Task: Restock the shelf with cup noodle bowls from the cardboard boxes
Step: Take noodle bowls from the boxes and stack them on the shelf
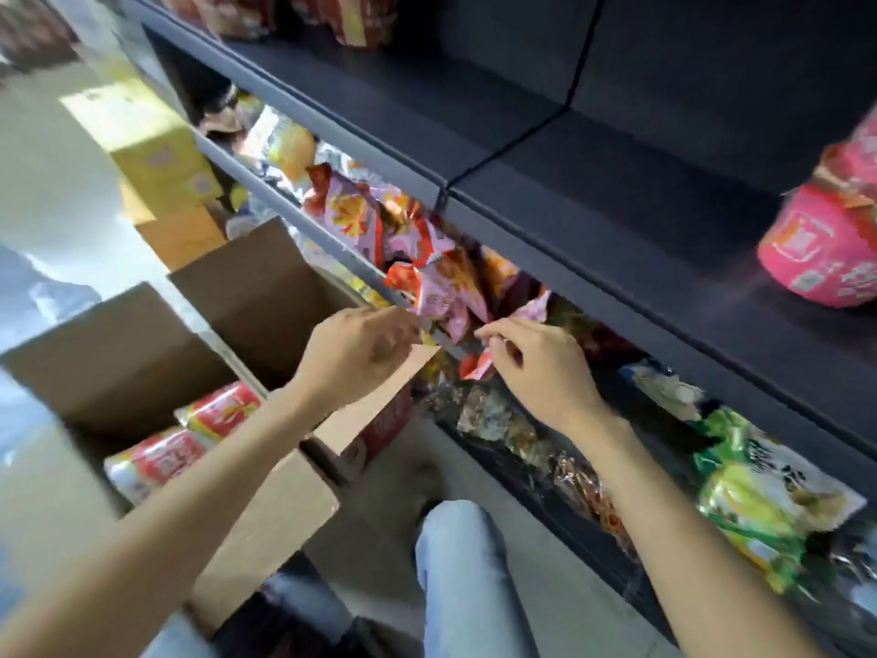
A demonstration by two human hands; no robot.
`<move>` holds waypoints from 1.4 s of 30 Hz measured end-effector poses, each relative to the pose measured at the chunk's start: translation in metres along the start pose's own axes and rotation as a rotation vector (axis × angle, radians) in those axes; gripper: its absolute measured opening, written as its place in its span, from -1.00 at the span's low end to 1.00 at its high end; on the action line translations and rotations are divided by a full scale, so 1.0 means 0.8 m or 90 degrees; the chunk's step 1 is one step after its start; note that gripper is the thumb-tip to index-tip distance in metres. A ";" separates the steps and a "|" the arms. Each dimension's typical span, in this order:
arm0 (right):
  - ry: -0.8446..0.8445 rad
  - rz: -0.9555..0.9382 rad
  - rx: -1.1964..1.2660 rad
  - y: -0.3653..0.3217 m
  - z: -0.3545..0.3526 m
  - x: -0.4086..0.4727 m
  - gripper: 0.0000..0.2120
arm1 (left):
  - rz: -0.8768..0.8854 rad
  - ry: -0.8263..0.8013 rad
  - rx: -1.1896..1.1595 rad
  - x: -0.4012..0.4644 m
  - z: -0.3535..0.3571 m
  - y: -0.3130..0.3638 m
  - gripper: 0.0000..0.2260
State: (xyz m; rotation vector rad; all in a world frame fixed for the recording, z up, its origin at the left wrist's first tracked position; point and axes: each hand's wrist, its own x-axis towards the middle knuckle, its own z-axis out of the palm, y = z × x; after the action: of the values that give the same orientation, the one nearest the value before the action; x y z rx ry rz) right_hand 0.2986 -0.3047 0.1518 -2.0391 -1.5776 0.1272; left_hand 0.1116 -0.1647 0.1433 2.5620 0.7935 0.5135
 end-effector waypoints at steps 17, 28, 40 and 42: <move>-0.604 -0.104 -0.251 -0.020 0.506 0.246 -0.45 | -0.335 -0.209 0.248 -0.089 0.081 -0.402 -0.24; -0.604 -0.240 -0.414 0.038 0.749 0.266 -0.57 | -0.188 -0.138 0.324 -0.108 0.093 -0.447 -0.31; -0.592 -0.141 -0.364 0.041 0.786 0.260 -0.61 | -0.188 -0.101 0.312 -0.114 0.102 -0.448 -0.33; -0.599 -0.119 -0.343 0.030 0.787 0.255 -0.58 | -0.186 -0.102 0.315 -0.115 0.102 -0.447 -0.33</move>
State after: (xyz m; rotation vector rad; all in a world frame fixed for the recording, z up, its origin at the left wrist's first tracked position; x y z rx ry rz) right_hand 0.1320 0.1078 -0.3388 -2.3639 -2.5804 0.7514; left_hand -0.0827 0.0285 -0.1179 2.7959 1.3435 0.0157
